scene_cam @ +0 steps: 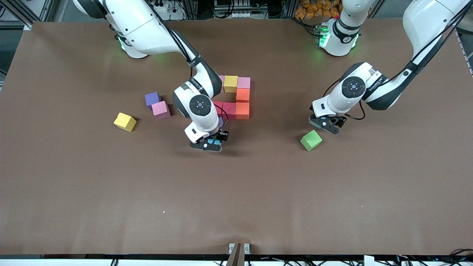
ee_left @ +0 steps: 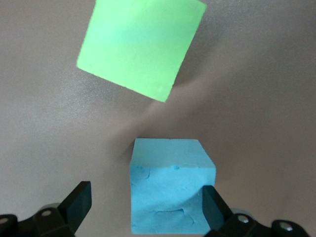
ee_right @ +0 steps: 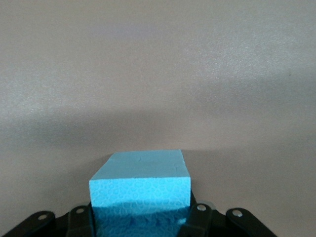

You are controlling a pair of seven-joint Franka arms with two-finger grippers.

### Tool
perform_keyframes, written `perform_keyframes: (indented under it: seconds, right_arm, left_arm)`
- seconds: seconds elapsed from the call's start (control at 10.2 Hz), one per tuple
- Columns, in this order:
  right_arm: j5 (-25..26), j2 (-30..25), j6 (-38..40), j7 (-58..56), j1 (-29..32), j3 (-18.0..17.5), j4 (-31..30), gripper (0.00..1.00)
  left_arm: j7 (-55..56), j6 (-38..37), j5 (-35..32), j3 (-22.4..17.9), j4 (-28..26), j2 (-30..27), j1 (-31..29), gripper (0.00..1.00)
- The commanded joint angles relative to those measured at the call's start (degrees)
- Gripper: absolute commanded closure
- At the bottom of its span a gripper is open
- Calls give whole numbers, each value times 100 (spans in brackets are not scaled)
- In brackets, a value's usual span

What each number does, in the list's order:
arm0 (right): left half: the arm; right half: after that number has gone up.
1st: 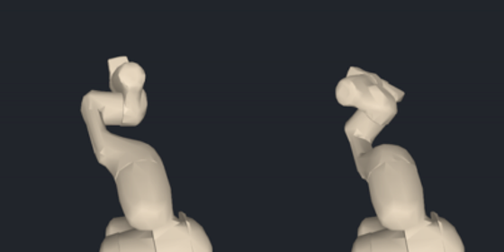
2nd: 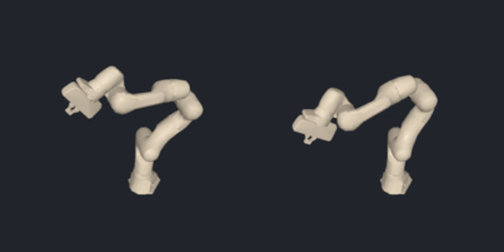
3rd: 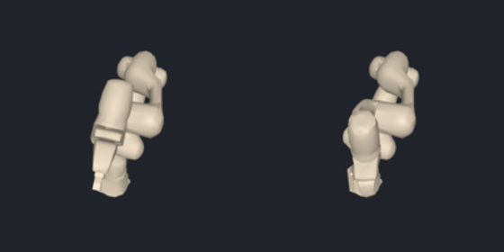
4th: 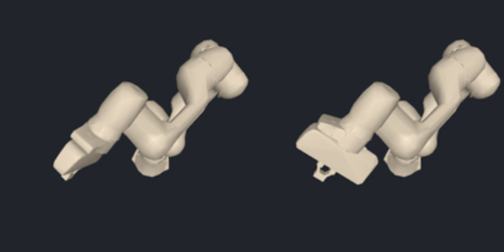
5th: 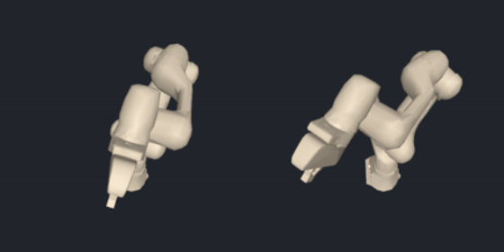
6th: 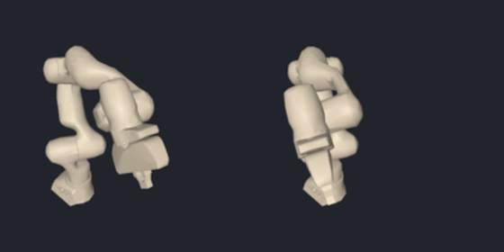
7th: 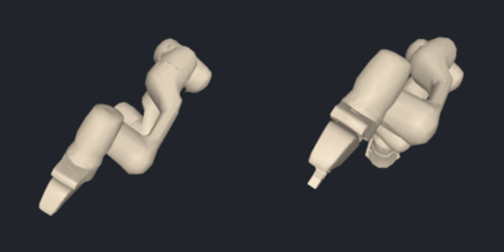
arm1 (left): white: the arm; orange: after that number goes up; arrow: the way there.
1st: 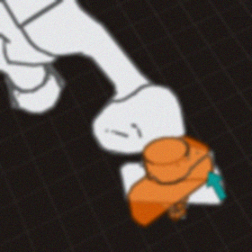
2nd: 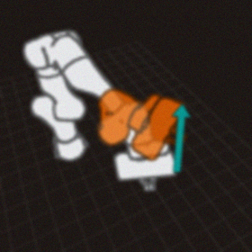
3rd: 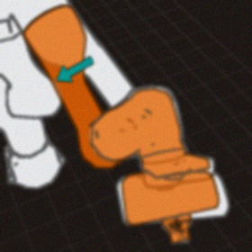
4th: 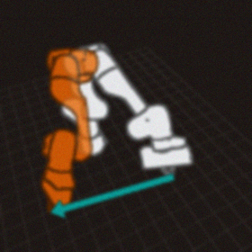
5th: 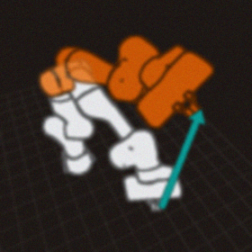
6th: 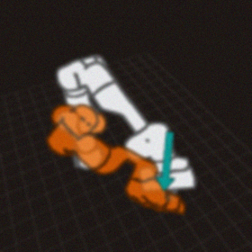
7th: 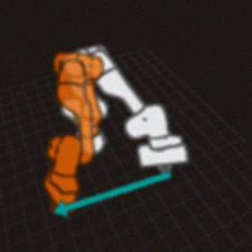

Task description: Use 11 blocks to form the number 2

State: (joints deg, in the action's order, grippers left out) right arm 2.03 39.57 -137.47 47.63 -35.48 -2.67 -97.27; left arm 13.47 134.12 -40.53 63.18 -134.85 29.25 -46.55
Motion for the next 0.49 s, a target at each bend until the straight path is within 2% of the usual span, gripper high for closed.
perform_keyframes:
  seconds: [0.0, 0.39]
  right_arm:
    - [17, -20, 63, 27, -91, 38, -293, 57]
    - [26, -37, 89, 27, -91, 38, -319, 57]
  left_arm:
    - [121, 44, -192, 46, -24, -86, -29, 0]
    - [112, -428, -26, 335, 134, -148, -55, 0]
